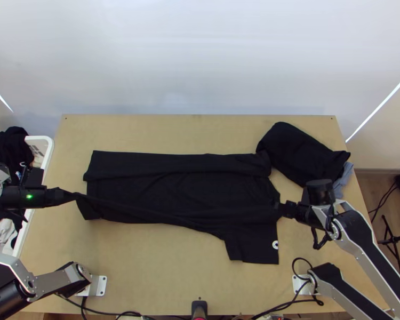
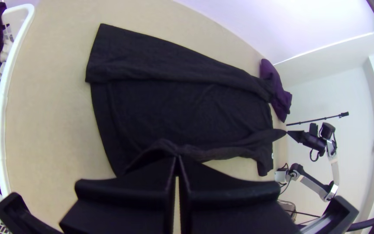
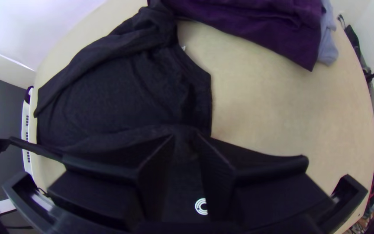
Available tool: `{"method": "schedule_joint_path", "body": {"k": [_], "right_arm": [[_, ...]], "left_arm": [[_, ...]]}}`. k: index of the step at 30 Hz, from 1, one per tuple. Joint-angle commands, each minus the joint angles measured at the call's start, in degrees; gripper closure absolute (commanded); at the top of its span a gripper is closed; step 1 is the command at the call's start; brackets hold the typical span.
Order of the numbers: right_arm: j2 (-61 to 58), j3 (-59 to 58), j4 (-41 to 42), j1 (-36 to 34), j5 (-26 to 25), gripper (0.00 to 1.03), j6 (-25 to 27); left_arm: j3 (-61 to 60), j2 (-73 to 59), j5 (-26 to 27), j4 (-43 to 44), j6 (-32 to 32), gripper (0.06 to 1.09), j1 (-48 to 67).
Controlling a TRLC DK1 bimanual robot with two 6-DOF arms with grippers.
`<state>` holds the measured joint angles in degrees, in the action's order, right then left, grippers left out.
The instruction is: Fold the t-shirt
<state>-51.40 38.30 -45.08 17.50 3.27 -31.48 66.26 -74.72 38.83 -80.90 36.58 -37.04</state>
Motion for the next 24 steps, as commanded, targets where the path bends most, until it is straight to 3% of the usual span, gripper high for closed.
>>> {"method": "schedule_joint_path", "body": {"k": [1, 5, 17, 21, 24], "right_arm": [[2.09, -4.03, 0.08, -0.01, 0.16, 0.57, -0.33], [3.85, -4.29, -5.11, 0.17, 0.25, 0.57, -0.24], [1.56, -7.89, -6.78, 0.43, 1.48, 0.58, 1.07], [0.86, -8.42, -4.31, 0.7, 1.48, 0.8, 1.07], [0.33, -8.25, -4.14, 1.31, 1.65, 0.8, 0.46]], "left_arm": [[0.54, 0.45, 0.02, -0.4, 0.25, 1.05, -1.55], [0.54, 0.36, 0.11, -0.48, 0.34, 1.05, -1.64], [1.77, 0.45, 0.11, -0.57, -0.28, 1.05, -1.02], [1.68, 0.36, 0.11, -0.75, -0.45, 1.05, -1.2], [1.68, 0.45, 0.11, -0.83, -0.54, 1.05, -1.02]]}}
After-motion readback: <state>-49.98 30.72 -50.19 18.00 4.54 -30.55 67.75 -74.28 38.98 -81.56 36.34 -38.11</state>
